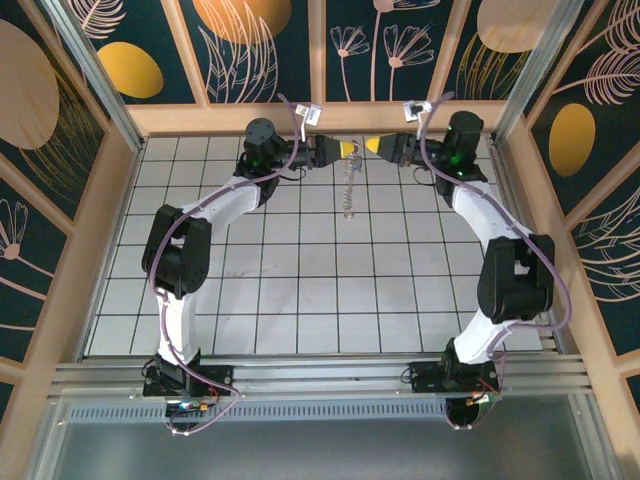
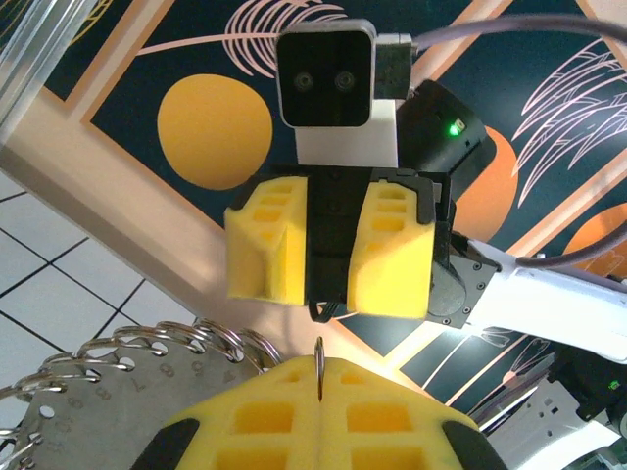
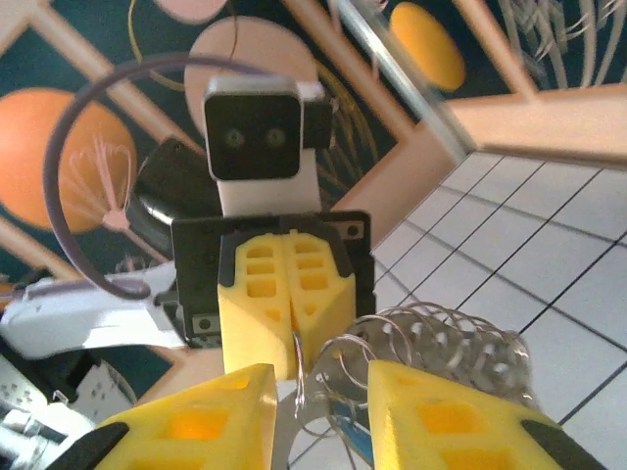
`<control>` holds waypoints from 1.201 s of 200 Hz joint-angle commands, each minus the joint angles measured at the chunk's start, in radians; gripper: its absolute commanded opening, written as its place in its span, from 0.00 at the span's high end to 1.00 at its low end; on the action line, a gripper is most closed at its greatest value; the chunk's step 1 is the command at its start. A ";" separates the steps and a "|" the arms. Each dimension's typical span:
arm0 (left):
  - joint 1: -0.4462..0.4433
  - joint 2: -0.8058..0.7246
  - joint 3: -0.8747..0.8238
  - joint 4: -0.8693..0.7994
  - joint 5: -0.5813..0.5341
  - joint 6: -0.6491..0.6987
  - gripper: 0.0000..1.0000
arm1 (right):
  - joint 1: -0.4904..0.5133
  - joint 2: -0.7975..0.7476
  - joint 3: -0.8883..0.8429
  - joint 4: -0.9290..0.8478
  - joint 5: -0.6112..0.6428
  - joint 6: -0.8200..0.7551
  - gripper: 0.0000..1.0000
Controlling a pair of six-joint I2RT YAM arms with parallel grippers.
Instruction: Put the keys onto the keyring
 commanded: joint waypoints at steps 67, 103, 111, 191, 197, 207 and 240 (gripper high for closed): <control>-0.018 -0.052 0.018 0.104 0.040 -0.043 1.00 | 0.001 -0.196 -0.270 0.181 0.096 -0.056 0.54; -0.029 -0.060 0.028 0.103 0.061 -0.049 1.00 | 0.039 -0.191 -0.284 0.137 0.084 -0.159 0.53; -0.032 -0.063 0.031 0.100 0.063 -0.049 1.00 | 0.045 -0.188 -0.278 0.121 0.086 -0.180 0.53; -0.045 -0.069 0.049 0.090 0.066 -0.049 1.00 | 0.067 -0.152 -0.267 0.139 0.034 -0.194 0.53; -0.045 -0.067 0.051 0.090 0.067 -0.051 1.00 | 0.068 -0.153 -0.271 0.139 0.033 -0.196 0.54; -0.046 -0.067 0.052 0.090 0.065 -0.051 1.00 | 0.071 -0.156 -0.280 0.140 0.037 -0.196 0.56; -0.047 -0.066 0.057 0.090 0.059 -0.051 1.00 | 0.072 -0.165 -0.295 0.147 0.029 -0.187 0.81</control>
